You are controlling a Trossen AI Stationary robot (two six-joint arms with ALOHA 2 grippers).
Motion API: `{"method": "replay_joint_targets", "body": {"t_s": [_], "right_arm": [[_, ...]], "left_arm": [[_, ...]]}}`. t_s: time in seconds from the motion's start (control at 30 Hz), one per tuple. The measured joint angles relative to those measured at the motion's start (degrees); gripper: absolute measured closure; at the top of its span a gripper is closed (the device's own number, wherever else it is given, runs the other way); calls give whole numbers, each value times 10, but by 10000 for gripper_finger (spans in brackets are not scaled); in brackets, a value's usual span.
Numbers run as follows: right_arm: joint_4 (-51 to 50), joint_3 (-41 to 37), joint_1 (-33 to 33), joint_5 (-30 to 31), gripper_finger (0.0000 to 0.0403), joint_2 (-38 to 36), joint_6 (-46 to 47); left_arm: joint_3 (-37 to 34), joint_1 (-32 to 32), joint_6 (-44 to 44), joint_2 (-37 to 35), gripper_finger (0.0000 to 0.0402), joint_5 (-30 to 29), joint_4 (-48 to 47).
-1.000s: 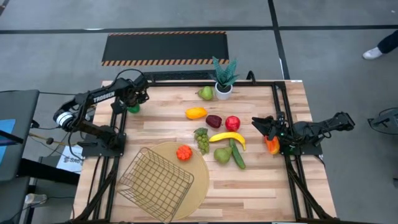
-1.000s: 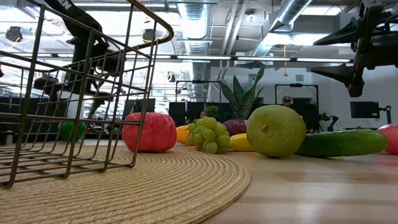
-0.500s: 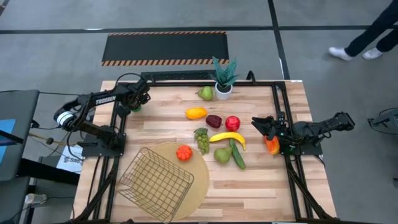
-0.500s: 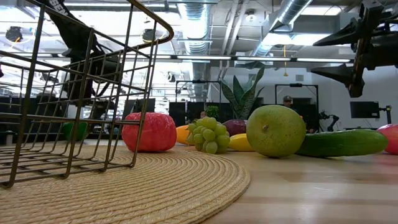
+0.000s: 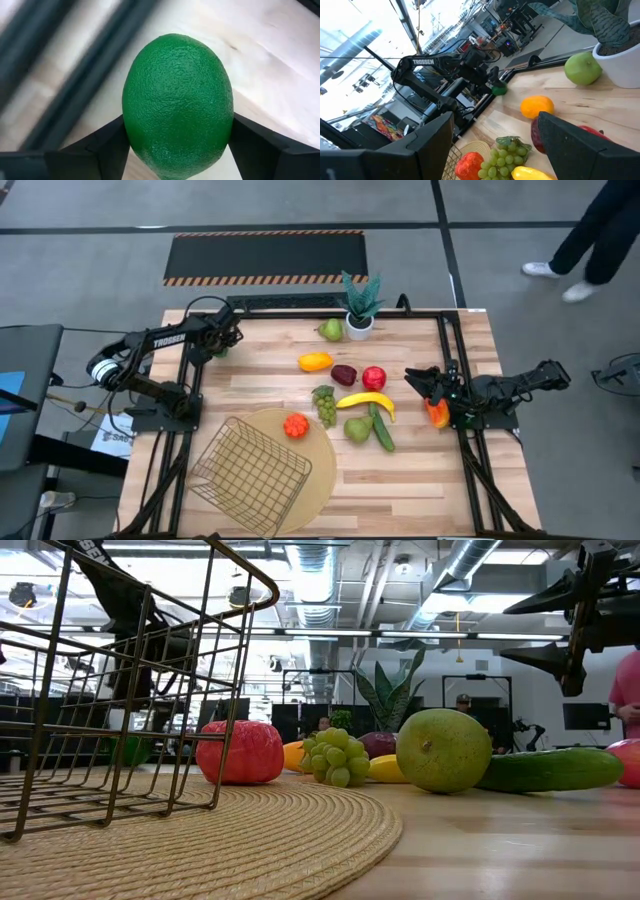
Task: Build produce basket
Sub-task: Put the lime into the mesh basket
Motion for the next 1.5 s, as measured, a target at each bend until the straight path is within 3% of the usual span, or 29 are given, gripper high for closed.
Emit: {"method": "replay_joint_targets", "body": {"t_s": [0.2, 0.43, 0.67, 0.8, 1.0, 1.2, 1.33, 1.5], "right_arm": [[0, 0, 0, 0, 92, 0, 0], [-1, 0, 0, 0, 92, 0, 0], [-1, 0, 0, -1, 92, 0, 0], [-1, 0, 0, -1, 92, 0, 0], [-1, 0, 0, -2, 92, 0, 0], [-1, 0, 0, -2, 92, 0, 0], [-1, 0, 0, -2, 92, 0, 1], [-1, 0, 0, -2, 92, 0, 19]], "left_arm": [[67, -30, 59, -2, 135, 29, -2], [205, -104, 195, -2, 136, 107, -7], [355, -237, 326, -3, 136, 264, -75], [417, -354, 350, -3, 131, 305, -151], [446, -548, 273, -3, 128, 279, -240], [442, -747, 218, 0, 127, 207, -329], [424, -843, 211, 0, 127, 131, -322], [365, -919, 185, 0, 127, 125, -308]]}}
